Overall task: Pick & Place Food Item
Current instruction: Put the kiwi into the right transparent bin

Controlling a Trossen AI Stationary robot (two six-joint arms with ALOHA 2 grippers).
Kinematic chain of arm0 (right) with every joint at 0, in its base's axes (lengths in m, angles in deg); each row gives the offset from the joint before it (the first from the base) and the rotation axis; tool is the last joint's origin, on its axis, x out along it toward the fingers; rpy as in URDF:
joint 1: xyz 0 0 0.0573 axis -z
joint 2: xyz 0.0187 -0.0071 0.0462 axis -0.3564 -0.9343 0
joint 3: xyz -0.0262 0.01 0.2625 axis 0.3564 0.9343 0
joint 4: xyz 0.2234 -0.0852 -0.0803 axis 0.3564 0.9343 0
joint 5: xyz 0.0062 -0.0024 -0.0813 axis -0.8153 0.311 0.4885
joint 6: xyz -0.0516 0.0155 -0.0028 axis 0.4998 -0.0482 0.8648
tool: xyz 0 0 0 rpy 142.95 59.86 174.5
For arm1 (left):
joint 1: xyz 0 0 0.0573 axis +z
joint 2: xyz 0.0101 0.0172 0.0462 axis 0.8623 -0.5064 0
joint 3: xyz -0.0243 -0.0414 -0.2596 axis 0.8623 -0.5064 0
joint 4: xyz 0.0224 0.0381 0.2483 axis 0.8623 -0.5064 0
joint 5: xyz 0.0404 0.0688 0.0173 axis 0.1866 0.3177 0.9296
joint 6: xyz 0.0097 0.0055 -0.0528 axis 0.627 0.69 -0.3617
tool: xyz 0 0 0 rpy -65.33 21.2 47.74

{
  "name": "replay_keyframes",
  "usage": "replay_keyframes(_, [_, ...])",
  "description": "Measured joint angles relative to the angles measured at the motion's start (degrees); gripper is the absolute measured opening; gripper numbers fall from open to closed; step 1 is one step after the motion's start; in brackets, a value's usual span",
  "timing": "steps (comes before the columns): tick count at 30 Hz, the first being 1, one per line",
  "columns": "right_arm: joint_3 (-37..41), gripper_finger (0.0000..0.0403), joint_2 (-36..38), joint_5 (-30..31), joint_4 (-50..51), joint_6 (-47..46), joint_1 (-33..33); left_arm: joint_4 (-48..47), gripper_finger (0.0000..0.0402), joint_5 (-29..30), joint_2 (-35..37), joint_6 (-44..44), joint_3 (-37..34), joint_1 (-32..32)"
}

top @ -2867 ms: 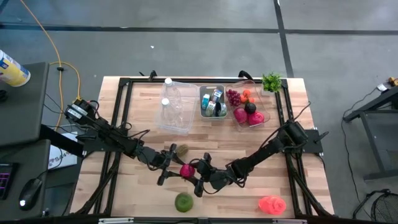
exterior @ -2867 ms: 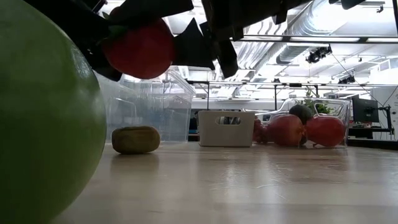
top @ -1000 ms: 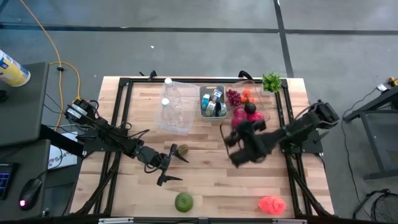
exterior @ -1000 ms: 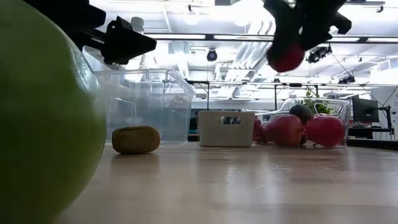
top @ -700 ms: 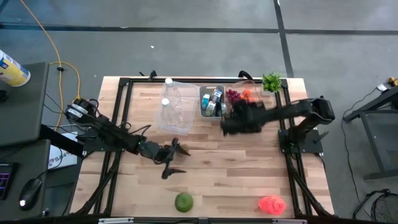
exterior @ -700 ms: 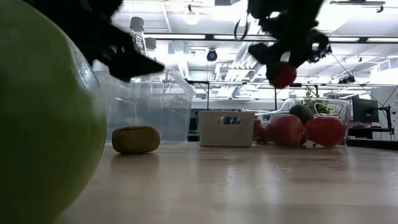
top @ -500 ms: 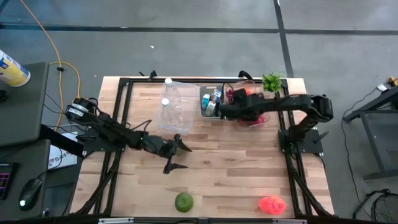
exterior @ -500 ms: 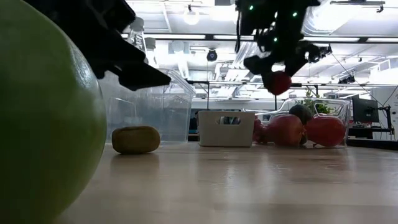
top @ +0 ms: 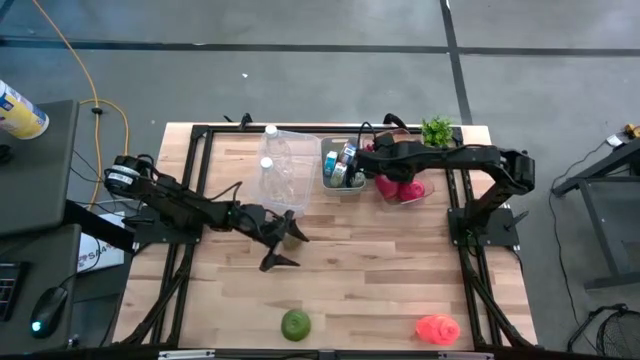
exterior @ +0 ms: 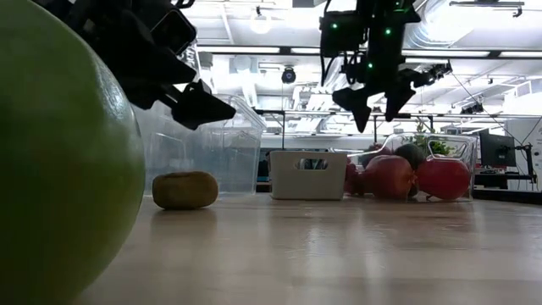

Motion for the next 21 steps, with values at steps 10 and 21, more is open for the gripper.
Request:
replay_keyframes(10, [-0.1,0.0341,3.3,9.2,-1.1,2.4,-11.6,-9.1,0.0365,2.2,9.4,12.8,0.1,-1.4])
replay_keyframes(21, [0.0,0.0339,5.3,14.7,-3.7,-2.0,-36.3,-59.9,0.0365,17.2,22.7,12.1,8.3,-4.5])
